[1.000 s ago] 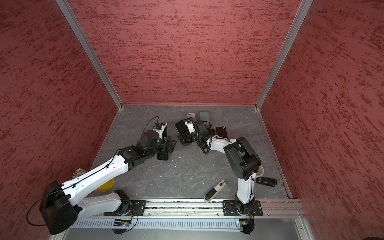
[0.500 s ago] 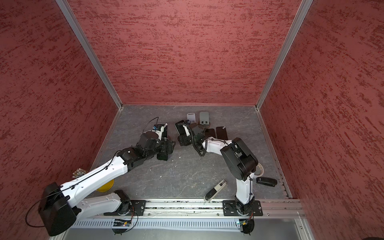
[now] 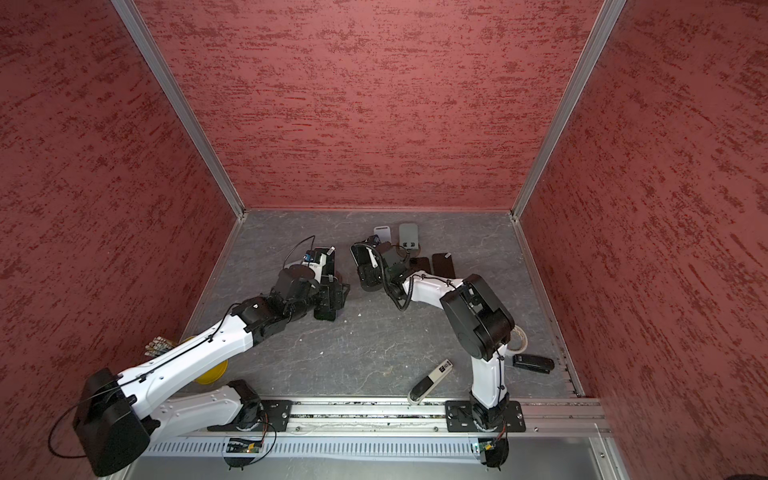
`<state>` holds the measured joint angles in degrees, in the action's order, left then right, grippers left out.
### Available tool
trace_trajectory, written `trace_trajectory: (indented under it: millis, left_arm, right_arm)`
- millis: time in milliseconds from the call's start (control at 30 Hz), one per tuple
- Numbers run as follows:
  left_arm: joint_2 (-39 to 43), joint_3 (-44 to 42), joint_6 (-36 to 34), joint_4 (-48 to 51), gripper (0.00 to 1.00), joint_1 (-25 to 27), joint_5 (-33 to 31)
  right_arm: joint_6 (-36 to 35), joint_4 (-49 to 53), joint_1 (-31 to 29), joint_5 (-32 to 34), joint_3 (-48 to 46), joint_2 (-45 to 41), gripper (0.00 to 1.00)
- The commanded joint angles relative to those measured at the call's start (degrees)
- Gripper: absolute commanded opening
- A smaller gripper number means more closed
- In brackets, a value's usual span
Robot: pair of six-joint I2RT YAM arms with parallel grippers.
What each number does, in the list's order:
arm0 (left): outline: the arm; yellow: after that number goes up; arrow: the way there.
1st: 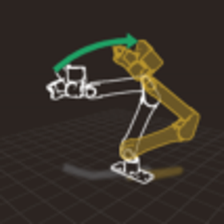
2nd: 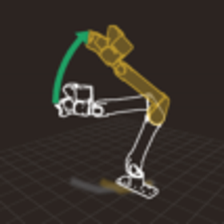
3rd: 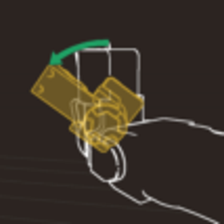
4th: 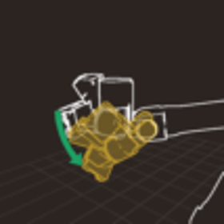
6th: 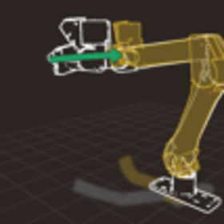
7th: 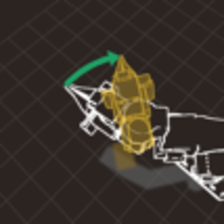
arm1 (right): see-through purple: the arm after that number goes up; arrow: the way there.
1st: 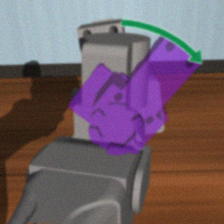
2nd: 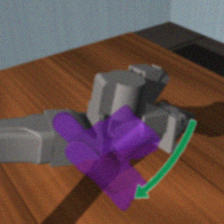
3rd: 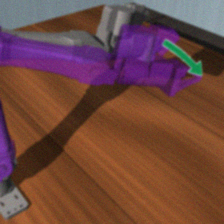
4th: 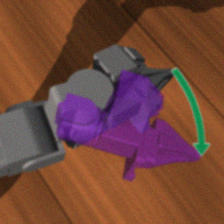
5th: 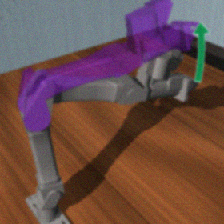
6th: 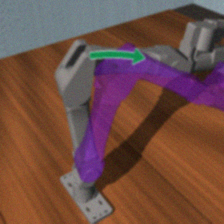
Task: Remove the phone from the phone stand
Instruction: 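Lift the black phone upward off its stand with the right gripper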
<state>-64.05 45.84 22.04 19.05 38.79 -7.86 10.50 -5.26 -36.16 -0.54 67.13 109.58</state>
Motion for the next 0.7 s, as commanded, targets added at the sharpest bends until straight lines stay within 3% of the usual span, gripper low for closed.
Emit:
trace_trajectory:
  millis: [0, 333, 667]
  left_arm:
    - [1.1, -0.6, -0.7, -1.2, 0.99, -0.4, -0.3]
    - [2.2, -0.8, -0.5, -0.8, 0.99, -0.5, -0.4]
    - [3.5, -1.2, -0.3, -0.1, 0.99, -0.5, -0.8]
  right_arm:
    - [-1.3, -0.1, -0.2, 1.2, 1.8, 0.6, 0.83]
    - [-1.7, -1.0, -0.3, 0.9, 1.3, 0.4, 0.64]
    - [-1.3, -0.5, -0.3, 1.3, 1.1, -2.4, 0.56]
